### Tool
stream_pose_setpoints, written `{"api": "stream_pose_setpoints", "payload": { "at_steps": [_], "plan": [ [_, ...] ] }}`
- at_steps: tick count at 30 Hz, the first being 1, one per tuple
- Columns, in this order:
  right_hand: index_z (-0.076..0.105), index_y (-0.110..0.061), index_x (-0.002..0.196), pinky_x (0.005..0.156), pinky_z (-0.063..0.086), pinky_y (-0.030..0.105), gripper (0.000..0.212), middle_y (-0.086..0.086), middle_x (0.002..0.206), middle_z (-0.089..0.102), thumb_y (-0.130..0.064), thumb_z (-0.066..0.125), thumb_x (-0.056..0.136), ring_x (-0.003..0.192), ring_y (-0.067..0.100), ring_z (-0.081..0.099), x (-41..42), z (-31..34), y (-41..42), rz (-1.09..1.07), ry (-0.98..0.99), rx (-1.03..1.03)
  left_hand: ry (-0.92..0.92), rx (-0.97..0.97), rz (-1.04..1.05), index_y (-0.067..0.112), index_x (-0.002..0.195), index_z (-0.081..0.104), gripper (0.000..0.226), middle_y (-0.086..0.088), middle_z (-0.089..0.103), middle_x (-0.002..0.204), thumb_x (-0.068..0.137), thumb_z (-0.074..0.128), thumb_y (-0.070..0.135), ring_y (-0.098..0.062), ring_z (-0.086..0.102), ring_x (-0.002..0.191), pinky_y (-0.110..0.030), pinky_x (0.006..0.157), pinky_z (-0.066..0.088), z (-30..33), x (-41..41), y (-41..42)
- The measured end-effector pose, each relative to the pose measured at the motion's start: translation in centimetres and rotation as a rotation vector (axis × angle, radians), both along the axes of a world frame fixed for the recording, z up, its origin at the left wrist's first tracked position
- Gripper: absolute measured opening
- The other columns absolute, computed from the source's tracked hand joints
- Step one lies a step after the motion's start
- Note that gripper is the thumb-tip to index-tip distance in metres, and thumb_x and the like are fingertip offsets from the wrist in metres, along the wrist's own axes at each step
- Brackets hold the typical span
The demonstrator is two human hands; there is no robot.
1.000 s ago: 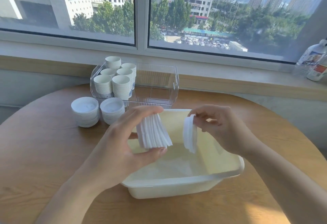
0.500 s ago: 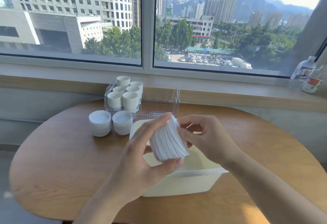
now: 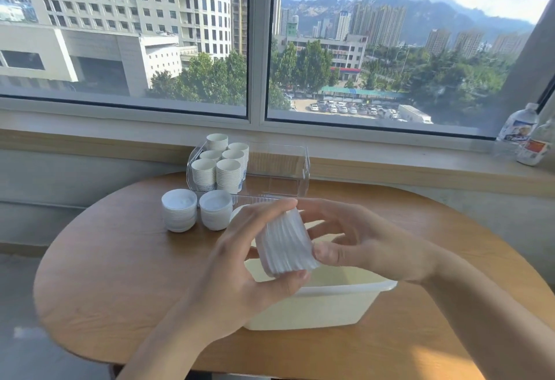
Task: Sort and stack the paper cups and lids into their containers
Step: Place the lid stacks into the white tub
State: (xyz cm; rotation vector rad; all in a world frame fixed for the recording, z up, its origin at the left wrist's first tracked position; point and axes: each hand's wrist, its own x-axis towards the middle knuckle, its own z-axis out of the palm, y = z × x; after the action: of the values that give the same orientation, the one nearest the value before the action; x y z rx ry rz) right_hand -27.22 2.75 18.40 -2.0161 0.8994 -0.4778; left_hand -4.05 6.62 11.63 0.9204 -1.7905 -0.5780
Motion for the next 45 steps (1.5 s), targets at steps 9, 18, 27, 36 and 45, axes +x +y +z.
{"api": "stream_pose_setpoints", "payload": {
  "at_steps": [9,18,27,36,45],
  "plan": [
    [0.052,-0.016,0.144,0.099,0.057,0.051,0.071,0.008,0.136,0.065,-0.008,0.084,0.082,0.124,0.031,0.065,0.2,-1.3,0.5,-0.035,-0.241,0.024,0.025,0.046,0.008,0.043,0.14,0.053,0.081,0.015,0.06,0.139,0.072,0.096,0.028,-0.017,0.058,0.129,-0.023,0.096,0.054,0.2,0.5,0.5],
    [0.046,-0.025,0.151,0.108,0.053,0.041,0.084,-0.011,0.147,0.058,-0.009,0.088,0.08,0.136,0.013,0.057,-0.8,0.3,1.8,0.007,-0.097,-0.096,0.027,0.106,-0.078,0.053,0.142,0.05,0.083,0.022,0.057,0.143,0.072,0.092,0.041,-0.01,0.055,0.135,-0.028,0.101,0.053,1.0,0.3,0.9],
    [0.052,-0.018,0.144,0.104,0.056,0.048,0.068,0.001,0.138,0.063,-0.006,0.083,0.084,0.129,0.024,0.062,-0.4,-0.5,1.4,-0.095,-0.217,-0.077,0.022,0.115,-0.101,0.054,0.151,0.039,0.088,0.029,0.051,0.148,0.079,0.088,0.045,-0.001,0.048,0.14,-0.02,0.106,0.049,1.4,-0.2,0.5],
    [0.05,-0.017,0.144,0.105,0.054,0.052,0.068,0.003,0.14,0.061,-0.008,0.081,0.084,0.131,0.028,0.06,-0.9,-1.1,0.8,-0.082,-0.256,-0.04,0.051,0.176,-0.155,0.054,0.144,0.047,0.079,0.02,0.058,0.143,0.08,0.086,0.03,-0.007,0.052,0.138,-0.027,0.103,0.054,1.2,0.0,-0.2],
    [0.046,-0.016,0.146,0.111,0.049,0.051,0.077,0.003,0.143,0.058,0.001,0.083,0.08,0.136,0.028,0.055,-1.3,-1.3,0.5,-0.08,-0.297,-0.07,0.126,0.156,-0.152,0.052,0.142,0.05,0.079,0.019,0.059,0.143,0.075,0.089,0.037,-0.011,0.055,0.136,-0.032,0.097,0.058,1.1,-0.2,-0.7]
  ]
}}
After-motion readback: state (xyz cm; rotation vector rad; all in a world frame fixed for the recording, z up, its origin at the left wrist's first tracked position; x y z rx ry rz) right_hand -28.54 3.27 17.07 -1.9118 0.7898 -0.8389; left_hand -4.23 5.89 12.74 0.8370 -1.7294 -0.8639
